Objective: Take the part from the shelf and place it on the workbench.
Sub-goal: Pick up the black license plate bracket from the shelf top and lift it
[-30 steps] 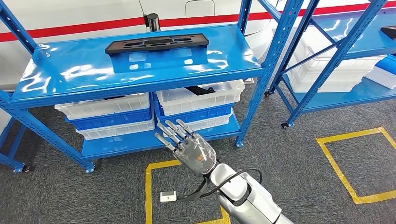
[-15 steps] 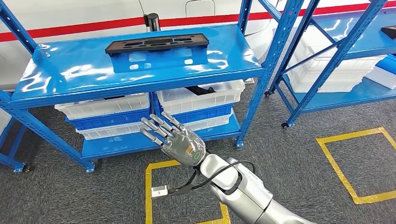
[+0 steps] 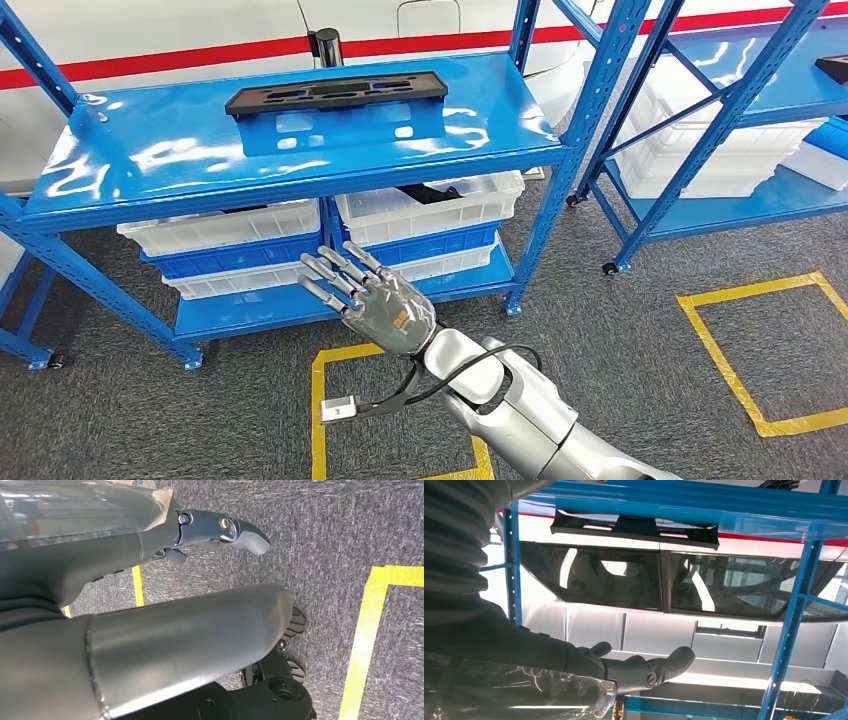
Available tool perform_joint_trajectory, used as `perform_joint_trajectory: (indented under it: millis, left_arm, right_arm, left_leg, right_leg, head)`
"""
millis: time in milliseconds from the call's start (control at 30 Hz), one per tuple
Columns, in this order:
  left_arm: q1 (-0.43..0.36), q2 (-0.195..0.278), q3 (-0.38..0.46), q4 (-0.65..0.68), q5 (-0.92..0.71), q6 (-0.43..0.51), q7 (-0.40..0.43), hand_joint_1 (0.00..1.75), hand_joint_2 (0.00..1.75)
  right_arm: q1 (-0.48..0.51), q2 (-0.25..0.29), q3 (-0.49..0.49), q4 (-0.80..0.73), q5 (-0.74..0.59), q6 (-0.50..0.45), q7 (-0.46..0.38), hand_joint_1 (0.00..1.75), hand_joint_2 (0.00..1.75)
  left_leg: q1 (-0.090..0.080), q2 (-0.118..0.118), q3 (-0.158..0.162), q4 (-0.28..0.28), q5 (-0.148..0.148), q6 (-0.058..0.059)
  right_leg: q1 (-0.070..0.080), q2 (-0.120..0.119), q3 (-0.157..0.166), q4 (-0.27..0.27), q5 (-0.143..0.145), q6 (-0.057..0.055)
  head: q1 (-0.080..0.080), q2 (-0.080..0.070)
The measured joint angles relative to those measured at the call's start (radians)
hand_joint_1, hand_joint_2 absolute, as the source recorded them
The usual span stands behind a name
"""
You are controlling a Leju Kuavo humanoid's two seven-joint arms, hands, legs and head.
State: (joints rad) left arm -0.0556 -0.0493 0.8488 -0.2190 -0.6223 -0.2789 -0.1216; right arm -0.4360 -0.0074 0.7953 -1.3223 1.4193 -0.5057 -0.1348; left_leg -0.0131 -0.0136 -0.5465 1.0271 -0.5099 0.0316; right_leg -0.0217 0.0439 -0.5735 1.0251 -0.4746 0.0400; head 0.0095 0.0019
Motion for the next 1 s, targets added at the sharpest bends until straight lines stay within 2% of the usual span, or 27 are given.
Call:
perform_joint_trajectory:
  millis: [633, 1000]
  left_arm:
    - [0.000, 0.000, 0.018, 0.000, 0.000, 0.000, -0.012, 0.00, 0.00]
    - [0.000, 0.001, 0.021, 0.000, 0.000, 0.000, -0.017, 0.00, 0.00]
  right_arm:
    - [0.020, 0.000, 0.000, 0.018, 0.010, -0.017, 0.006, 0.00, 1.75]
    - [0.030, -0.006, -0.010, 0.007, -0.025, -0.093, -0.002, 0.00, 1.75]
  left_leg:
    - [0.000, 0.000, 0.000, 0.000, 0.000, 0.000]
    - [0.000, 0.000, 0.000, 0.000, 0.000, 0.000]
  right_leg:
    - [0.000, 0.000, 0.000, 0.000, 0.000, 0.000]
    - [0.000, 0.000, 0.000, 0.000, 0.000, 0.000]
  head:
    - [0.000, 0.000]
    - [0.000, 0.000]
